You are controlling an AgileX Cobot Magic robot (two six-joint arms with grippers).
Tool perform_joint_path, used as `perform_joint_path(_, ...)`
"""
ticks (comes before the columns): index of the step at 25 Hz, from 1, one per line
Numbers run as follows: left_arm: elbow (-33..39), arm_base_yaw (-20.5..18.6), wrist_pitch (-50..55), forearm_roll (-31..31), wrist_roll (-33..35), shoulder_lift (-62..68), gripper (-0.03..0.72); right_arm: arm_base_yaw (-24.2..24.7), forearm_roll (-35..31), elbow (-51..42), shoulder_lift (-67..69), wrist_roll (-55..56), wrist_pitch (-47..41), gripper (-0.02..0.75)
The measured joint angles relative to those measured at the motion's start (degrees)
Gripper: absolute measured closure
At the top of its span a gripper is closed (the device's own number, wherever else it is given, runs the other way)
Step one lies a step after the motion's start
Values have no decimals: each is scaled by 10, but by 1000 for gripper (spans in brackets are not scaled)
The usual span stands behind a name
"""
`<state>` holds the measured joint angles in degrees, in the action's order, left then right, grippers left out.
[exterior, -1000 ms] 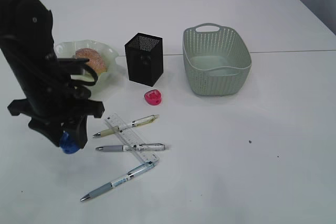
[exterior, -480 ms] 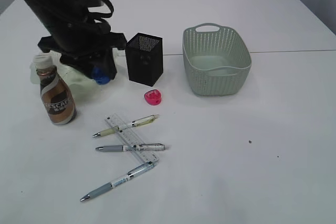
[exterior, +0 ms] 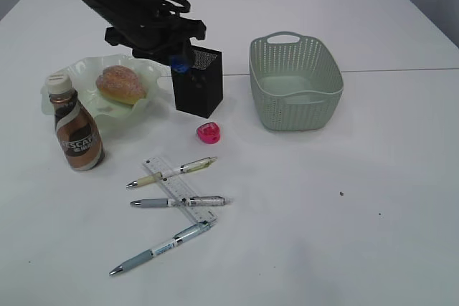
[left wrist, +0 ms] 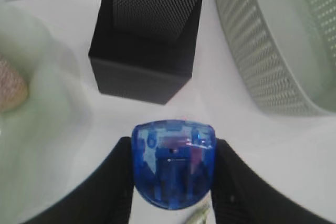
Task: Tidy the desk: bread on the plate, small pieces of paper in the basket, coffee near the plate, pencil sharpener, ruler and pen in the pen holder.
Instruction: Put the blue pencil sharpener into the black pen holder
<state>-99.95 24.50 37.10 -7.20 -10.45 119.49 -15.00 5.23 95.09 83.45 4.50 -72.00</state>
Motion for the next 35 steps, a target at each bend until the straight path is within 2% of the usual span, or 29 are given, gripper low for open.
perform_joint_path(4, -44, 0, -36, 2, 5, 41, 396, 0, 9, 0, 0, 0, 0, 246)
perform_joint_path(13, -146, 0, -39, 23, 9, 108, 396, 0, 32, 0, 0, 0, 0, 246)
perform_joint_path(23, -182, 0, -66, 43, 10, 159, 395, 0, 49, 0, 0, 0, 0, 246)
perform_joint_path(35, -185, -12, -98, 53, 11, 172, 395, 0, 50, 0, 0, 0, 0, 246)
